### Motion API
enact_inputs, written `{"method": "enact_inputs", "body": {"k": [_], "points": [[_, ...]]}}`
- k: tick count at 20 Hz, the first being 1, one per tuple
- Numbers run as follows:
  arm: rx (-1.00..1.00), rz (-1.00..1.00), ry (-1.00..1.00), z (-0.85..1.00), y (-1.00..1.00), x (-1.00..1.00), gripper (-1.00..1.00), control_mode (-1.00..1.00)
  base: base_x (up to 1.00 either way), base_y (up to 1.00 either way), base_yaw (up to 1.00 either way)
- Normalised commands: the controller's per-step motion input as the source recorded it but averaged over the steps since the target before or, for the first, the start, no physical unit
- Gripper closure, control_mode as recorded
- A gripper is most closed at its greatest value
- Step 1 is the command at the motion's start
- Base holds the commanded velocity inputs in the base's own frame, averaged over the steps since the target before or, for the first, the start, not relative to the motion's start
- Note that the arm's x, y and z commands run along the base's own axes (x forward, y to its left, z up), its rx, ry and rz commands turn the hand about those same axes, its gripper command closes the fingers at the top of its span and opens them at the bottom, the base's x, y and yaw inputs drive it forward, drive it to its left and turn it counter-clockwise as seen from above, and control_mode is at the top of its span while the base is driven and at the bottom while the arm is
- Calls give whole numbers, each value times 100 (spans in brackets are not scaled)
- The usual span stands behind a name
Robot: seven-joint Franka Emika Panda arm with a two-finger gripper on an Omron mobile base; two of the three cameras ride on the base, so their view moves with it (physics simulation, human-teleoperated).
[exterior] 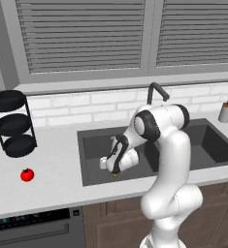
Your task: Pick the potato from the sink and place it in the bowl. Then pick the bowl and place it in the microwave. Then close the microwave door and press the start button.
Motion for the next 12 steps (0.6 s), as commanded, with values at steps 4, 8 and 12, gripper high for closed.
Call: {"method": "enact_inputs", "body": {"k": [4,8,12], "points": [[0,0,1,-23,0,8,-100,-100,0,0,0],[0,0,0,-14,0,11,-100,-100,0,0,0],[0,0,0,-22,0,13,-100,-100,0,0,0]]}}
